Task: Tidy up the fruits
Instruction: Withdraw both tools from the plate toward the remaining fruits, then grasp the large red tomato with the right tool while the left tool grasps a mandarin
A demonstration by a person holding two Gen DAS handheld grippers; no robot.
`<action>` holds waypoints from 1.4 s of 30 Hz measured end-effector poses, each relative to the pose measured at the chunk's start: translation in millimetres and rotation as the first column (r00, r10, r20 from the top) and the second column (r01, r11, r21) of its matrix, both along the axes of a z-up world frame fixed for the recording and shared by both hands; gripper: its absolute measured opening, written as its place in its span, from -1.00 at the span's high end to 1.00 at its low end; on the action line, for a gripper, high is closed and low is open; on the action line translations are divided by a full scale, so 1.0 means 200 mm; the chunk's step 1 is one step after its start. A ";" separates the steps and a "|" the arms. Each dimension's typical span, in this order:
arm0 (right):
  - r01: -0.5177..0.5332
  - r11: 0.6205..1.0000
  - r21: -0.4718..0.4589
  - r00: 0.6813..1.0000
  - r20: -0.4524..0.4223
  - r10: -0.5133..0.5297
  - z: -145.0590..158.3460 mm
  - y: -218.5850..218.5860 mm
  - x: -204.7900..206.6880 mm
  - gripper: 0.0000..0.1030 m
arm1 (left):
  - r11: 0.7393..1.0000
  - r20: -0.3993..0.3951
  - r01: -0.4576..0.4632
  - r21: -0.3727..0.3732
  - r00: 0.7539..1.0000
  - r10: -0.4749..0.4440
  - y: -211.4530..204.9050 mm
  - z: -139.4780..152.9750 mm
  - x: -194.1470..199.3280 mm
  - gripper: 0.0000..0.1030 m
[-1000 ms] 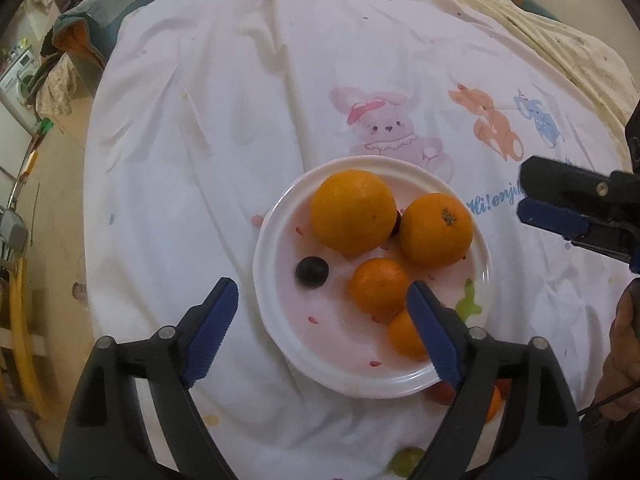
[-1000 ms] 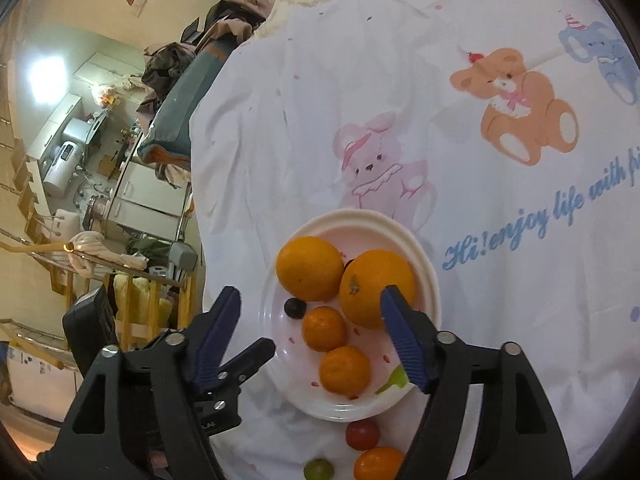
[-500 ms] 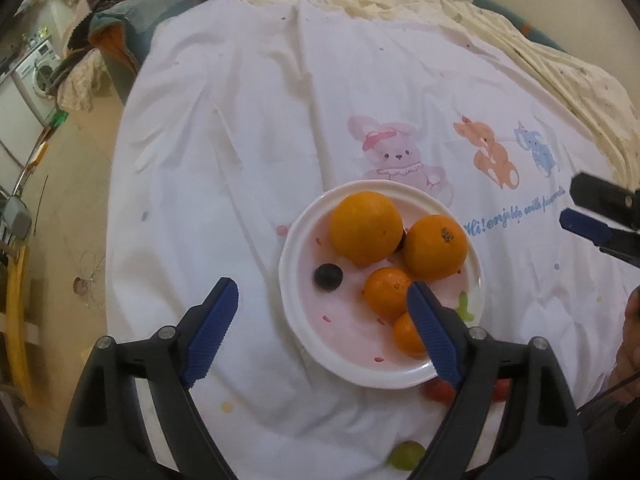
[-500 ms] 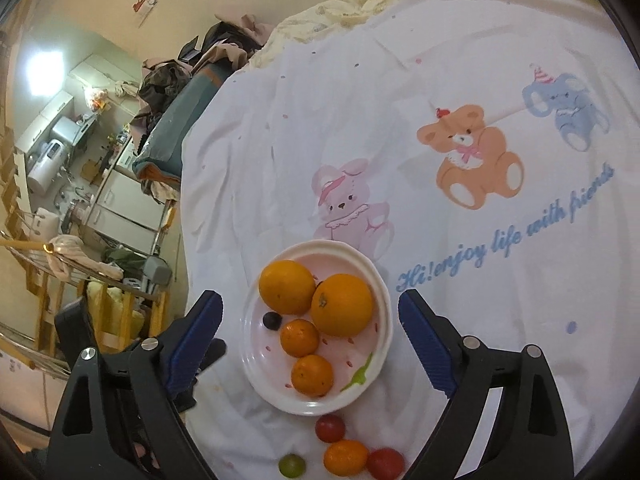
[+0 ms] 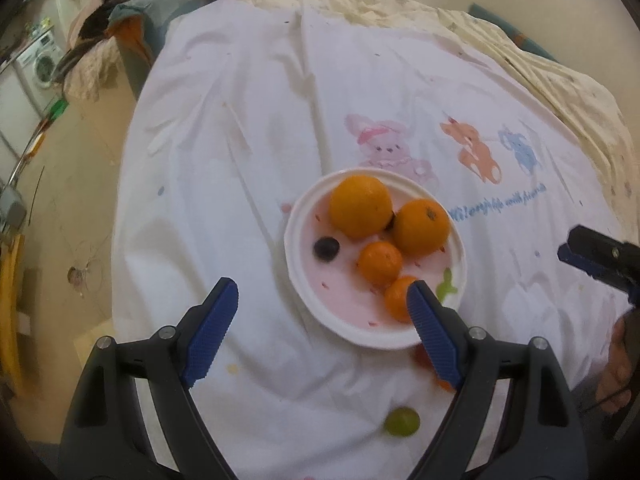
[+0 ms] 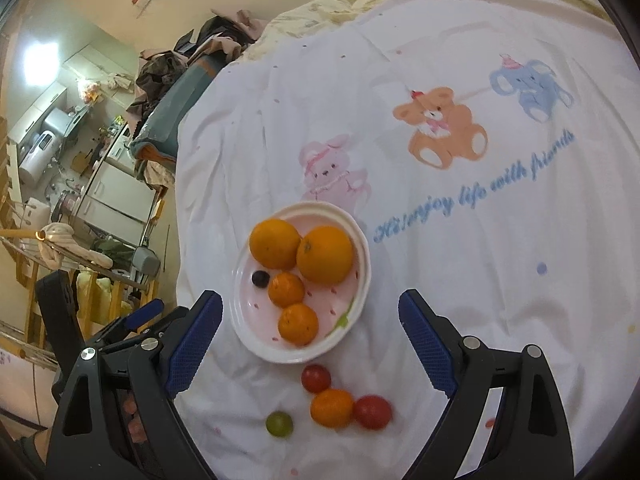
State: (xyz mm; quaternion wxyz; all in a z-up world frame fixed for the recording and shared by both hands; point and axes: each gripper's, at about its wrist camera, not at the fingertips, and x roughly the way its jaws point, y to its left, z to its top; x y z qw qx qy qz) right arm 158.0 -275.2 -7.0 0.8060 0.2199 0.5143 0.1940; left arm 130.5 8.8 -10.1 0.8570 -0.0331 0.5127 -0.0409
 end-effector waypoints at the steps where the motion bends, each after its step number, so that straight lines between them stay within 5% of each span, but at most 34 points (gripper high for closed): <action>1: 0.006 1.000 -0.002 1.000 -0.005 -0.006 0.00 -0.01 -0.01 -0.79 | 1.000 0.010 0.008 0.013 1.000 -0.008 -0.01 0.01 -0.02 -0.63; 8: 0.022 0.999 0.028 0.998 -0.054 -0.020 -0.06 -0.02 -0.09 -0.79 | 0.999 0.034 -0.026 -0.042 0.999 0.027 0.04 0.03 -0.12 -0.63; 16: -0.020 0.999 -0.046 0.995 -0.094 0.016 -0.13 0.02 -0.14 -0.79 | 0.998 -0.011 -0.022 -0.060 1.000 0.021 0.02 -0.03 -0.17 -0.65; 28: -0.150 0.975 -0.163 0.951 -0.292 0.098 -0.38 0.11 -0.17 -0.75 | 0.997 -0.027 -0.043 -0.059 0.999 0.041 0.00 -0.06 -0.15 -0.65; 39: -0.195 0.965 -0.173 0.932 -0.340 0.128 -0.44 0.10 -0.21 0.00 | 0.991 -0.066 -0.067 -0.112 0.996 0.060 0.03 -0.08 -0.14 -0.65; 42: -0.205 0.961 -0.186 0.928 -0.350 0.130 -0.44 0.11 -0.21 0.04 | 0.992 -0.065 -0.062 -0.114 0.996 0.055 0.03 -0.08 -0.14 -0.65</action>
